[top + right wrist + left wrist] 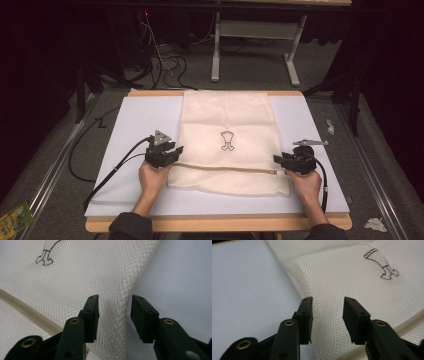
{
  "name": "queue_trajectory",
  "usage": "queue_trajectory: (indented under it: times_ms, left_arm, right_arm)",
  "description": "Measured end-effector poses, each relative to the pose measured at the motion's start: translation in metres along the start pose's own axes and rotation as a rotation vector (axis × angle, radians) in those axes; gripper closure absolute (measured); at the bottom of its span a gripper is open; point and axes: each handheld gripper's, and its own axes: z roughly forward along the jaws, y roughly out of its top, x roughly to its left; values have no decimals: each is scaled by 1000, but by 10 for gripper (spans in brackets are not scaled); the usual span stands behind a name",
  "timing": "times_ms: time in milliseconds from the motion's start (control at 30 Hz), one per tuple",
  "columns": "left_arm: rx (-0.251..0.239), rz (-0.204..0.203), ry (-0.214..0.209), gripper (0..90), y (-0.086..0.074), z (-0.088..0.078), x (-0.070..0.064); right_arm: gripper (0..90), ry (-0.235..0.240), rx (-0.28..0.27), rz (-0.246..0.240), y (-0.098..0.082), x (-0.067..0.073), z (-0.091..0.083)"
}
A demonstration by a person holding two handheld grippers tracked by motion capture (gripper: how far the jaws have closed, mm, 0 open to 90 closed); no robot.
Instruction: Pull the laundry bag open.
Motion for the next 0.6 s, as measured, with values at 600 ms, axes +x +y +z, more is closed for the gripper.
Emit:
queue_trajectory:
  times_ms: [600]
  left_arm:
    - [-16, 33, -110, 479, -22, 17, -36]
  right_arm:
    - [464, 20, -16, 24, -18, 8, 4]
